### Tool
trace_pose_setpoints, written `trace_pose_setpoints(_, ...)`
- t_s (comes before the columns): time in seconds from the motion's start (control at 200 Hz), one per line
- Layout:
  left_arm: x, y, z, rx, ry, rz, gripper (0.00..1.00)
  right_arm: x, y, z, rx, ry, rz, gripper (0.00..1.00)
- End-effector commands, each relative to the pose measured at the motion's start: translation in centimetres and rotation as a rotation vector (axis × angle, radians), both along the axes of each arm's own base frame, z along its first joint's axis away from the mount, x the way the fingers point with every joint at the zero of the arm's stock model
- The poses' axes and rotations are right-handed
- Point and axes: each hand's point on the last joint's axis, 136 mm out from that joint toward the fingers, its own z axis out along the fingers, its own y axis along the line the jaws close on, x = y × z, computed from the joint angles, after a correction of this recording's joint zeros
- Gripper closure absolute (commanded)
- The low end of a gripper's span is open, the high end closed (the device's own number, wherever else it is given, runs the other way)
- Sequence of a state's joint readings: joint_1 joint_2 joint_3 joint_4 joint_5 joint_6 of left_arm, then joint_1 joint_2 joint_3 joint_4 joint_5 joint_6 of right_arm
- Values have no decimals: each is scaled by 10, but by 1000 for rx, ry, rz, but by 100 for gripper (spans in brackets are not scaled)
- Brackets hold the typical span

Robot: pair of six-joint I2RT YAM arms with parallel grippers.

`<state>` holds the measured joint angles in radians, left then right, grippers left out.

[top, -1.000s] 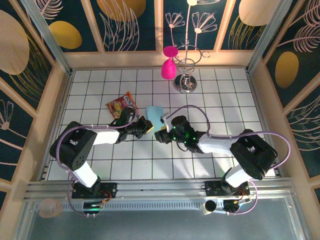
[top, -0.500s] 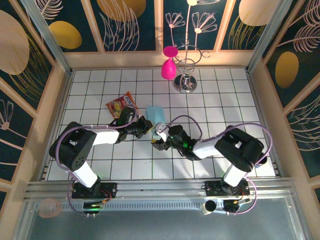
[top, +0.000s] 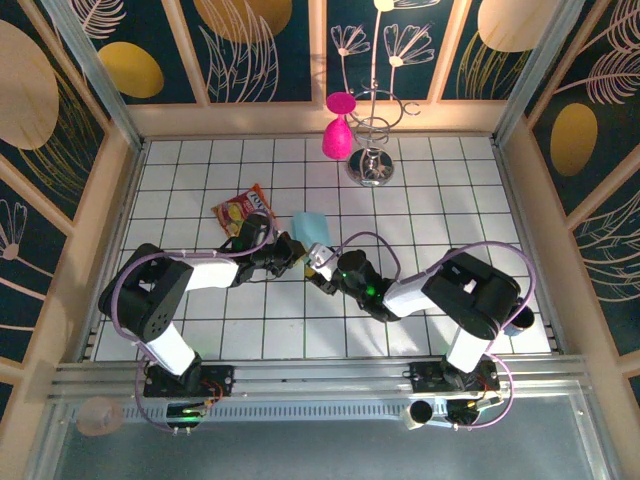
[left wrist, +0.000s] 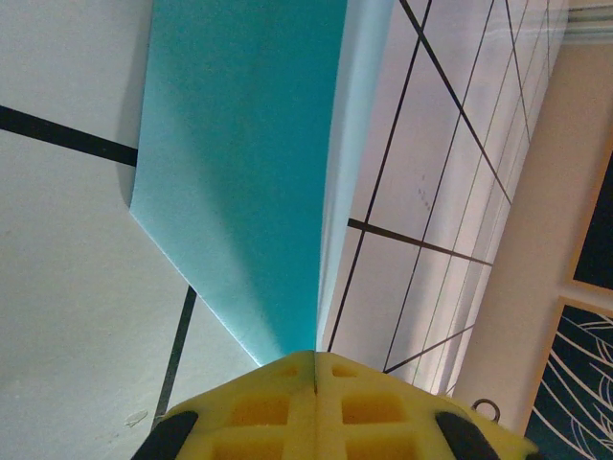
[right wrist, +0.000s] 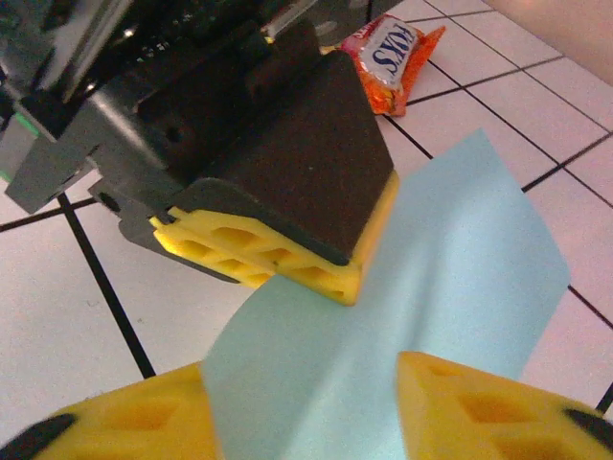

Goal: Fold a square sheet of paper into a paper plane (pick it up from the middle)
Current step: Third fold the triangle at the center of the table.

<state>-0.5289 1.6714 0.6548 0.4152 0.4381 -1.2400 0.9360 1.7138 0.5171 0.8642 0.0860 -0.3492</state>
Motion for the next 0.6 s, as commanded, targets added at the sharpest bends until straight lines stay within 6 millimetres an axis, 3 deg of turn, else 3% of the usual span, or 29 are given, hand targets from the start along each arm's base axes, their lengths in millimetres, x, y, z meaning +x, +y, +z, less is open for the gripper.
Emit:
trace_pose_setpoints(0.0, 3, -2, 7, -22, 7, 7, 100, -1, 1, 15, 31, -47, 7, 59)
trace_pose_setpoints(0.155, 3, -2, 4, -18, 12, 4, 100, -3, 1, 11, 20, -39, 21, 69)
trace_pose_setpoints(0.42, 2, -1, 3, -18, 14, 3, 99, -9, 10, 9, 29, -8, 71, 75)
trace_pose_setpoints(0.591, 1, 0, 5, -17, 9, 2, 95, -9, 11, 8, 26, 2, 71, 89)
